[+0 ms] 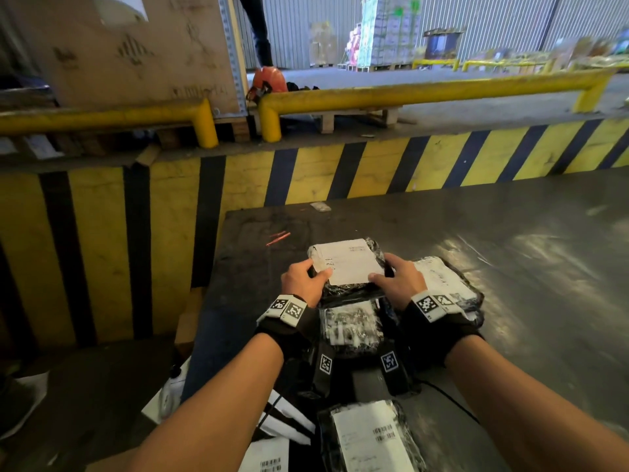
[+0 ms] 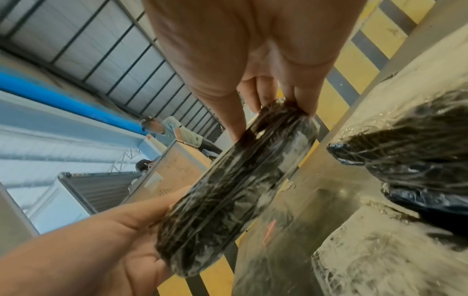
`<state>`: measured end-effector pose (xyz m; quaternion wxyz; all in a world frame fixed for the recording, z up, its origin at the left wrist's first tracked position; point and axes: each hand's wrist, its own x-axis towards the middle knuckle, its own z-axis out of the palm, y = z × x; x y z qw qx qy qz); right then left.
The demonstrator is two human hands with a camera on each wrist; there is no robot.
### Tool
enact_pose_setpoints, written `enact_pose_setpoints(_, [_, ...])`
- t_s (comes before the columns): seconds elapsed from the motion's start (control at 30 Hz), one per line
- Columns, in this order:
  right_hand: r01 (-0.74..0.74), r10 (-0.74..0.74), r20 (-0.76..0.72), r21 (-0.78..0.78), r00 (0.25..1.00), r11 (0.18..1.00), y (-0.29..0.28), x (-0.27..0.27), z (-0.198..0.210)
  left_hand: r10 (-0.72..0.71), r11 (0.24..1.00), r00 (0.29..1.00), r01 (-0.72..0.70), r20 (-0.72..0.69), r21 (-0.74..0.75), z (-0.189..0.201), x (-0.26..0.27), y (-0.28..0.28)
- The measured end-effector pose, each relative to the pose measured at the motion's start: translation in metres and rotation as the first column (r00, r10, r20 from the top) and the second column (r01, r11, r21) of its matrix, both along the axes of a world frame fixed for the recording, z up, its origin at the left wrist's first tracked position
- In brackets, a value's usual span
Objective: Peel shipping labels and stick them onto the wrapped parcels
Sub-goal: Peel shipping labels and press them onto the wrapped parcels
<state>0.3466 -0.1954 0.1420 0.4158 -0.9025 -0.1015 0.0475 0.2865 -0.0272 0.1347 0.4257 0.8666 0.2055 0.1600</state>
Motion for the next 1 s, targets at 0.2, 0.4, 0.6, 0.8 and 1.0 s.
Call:
enact_pose_setpoints(0.2, [-0.024,0.022,0.021,0.060,1.000,0.998,-0.022,-0.040,-0.004,0.003,1.000,0.998,-0.004,0.066,0.011,-0.007,-0.045,-0.021])
enact_pose_setpoints(0.4, [-0.113,0.115,-0.077,0.036,0.990,0.993,-0.064,-0.089,-0.040,0.051,0.998,0.998,-0.050,0.040,-0.032,-0.043,-0.110,-0.064])
enact_pose_setpoints(0.6, [-0.151,0.164,-0.200,0.078,0.966,0.985,-0.101,-0.143,-0.089,0.105,0.987,0.992,-0.112,-0.074,-0.112,-0.094,-0.168,-0.097])
enact_pose_setpoints(0.8, [-0.187,0.201,-0.208,0.086,0.957,0.979,-0.119,-0.168,-0.110,0.119,0.982,0.989,-0.130,-0.085,-0.139,-0.114,-0.199,-0.117])
enact_pose_setpoints(1.0, [-0.169,0.168,-0.190,0.012,0.967,0.986,-0.128,-0.193,-0.117,0.070,0.980,0.988,-0.094,-0.135,-0.177,-0.129,-0.213,-0.121])
